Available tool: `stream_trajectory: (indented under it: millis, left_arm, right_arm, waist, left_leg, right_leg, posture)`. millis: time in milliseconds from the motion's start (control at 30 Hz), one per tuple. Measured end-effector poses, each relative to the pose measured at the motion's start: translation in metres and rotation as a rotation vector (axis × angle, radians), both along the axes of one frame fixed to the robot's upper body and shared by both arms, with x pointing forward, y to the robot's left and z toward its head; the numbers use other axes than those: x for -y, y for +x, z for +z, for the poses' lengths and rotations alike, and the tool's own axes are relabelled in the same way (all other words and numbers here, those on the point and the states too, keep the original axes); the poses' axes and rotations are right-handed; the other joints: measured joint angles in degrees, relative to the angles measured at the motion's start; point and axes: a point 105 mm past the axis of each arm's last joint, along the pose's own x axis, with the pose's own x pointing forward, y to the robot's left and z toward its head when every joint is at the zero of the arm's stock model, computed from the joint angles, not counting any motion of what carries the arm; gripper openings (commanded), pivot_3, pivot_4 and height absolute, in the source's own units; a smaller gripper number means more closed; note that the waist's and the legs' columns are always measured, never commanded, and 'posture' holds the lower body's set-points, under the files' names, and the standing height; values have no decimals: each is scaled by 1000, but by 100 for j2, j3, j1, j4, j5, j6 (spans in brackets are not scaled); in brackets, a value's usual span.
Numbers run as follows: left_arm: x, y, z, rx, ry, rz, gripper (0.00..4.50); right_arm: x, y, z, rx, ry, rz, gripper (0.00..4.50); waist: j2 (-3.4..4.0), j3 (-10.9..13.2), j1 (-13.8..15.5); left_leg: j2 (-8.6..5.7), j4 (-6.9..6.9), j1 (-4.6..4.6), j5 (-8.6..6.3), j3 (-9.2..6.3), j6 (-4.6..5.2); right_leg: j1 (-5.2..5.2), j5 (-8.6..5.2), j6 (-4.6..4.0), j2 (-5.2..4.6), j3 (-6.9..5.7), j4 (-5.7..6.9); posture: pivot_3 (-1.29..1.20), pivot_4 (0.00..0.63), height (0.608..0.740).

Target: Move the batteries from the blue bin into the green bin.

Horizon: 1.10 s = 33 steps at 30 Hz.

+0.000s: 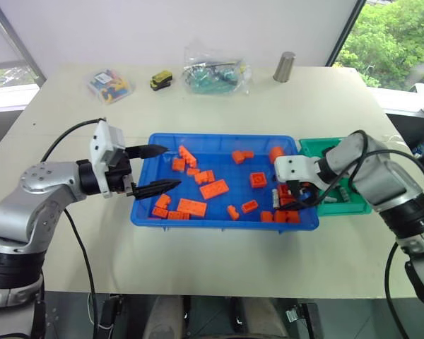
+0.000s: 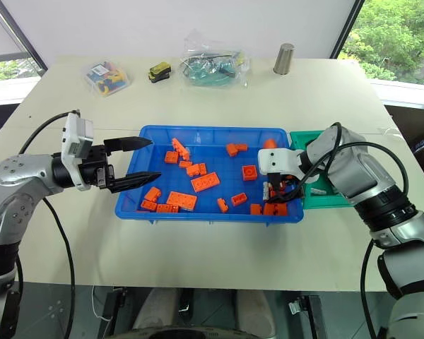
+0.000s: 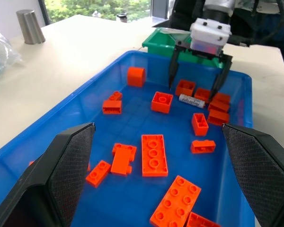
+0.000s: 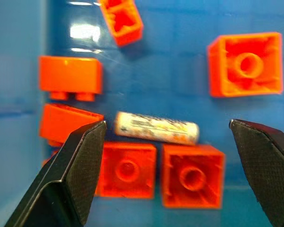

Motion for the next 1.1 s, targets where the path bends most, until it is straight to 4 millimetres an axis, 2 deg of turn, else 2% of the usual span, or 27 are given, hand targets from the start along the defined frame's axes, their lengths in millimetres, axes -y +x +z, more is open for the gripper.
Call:
stream_trajectory:
  millis: [267, 467, 733, 833, 967, 1100]
  left_arm:
    - [13, -1, 4, 11, 3, -65, 4500]
    - [19, -7, -2, -27, 15, -129, 4500]
    - [20, -7, 2, -14, 20, -150, 4500]
    - [19, -6, 2, -17, 22, -144, 4500]
    - [20, -4, 3, -11, 21, -142, 4500]
    - [19, -4, 3, -11, 20, -140, 4500]
  right_arm:
    - [-4, -3, -6, -16, 7, -23, 4281]
    - [0, 1, -10, -2, -1, -43, 4281]
    - [3, 2, -11, 7, -6, -45, 4281]
    - [5, 3, -12, 7, -10, -51, 3543]
    - [3, 3, -10, 20, 10, -47, 1914]
    - [-1, 3, -10, 25, 16, -38, 1914]
  waist:
    - [0, 0, 5]
    - [-1, -1, -2]
    - [-2, -1, -1]
    - [-2, -1, -1]
    - [-3, -3, 11]
    - [-5, -4, 28]
  left_leg:
    - [-2, 2, 0, 0, 0, 0]
    - [0, 2, 6, 0, -1, 0]
    - [0, 3, 18, 0, -4, 0]
    - [0, 3, 18, 0, -5, 0]
    - [-3, 4, 19, 0, -8, 0]
    - [-6, 6, 19, 0, -14, 0]
  right_leg:
    - [2, 0, 0, 0, 0, 0]
    - [8, 0, 0, 4, -1, -1]
    - [23, 0, 0, 4, -3, -3]
    - [24, 0, 0, 4, -4, -3]
    - [27, 0, 0, 1, -9, -5]
    - [34, 0, 0, -2, -12, -7]
  posture:
    - [0, 150, 739]
    - [0, 150, 739]
    - [0, 150, 739]
    - [0, 150, 739]
    - [0, 150, 739]
    - [0, 150, 739]
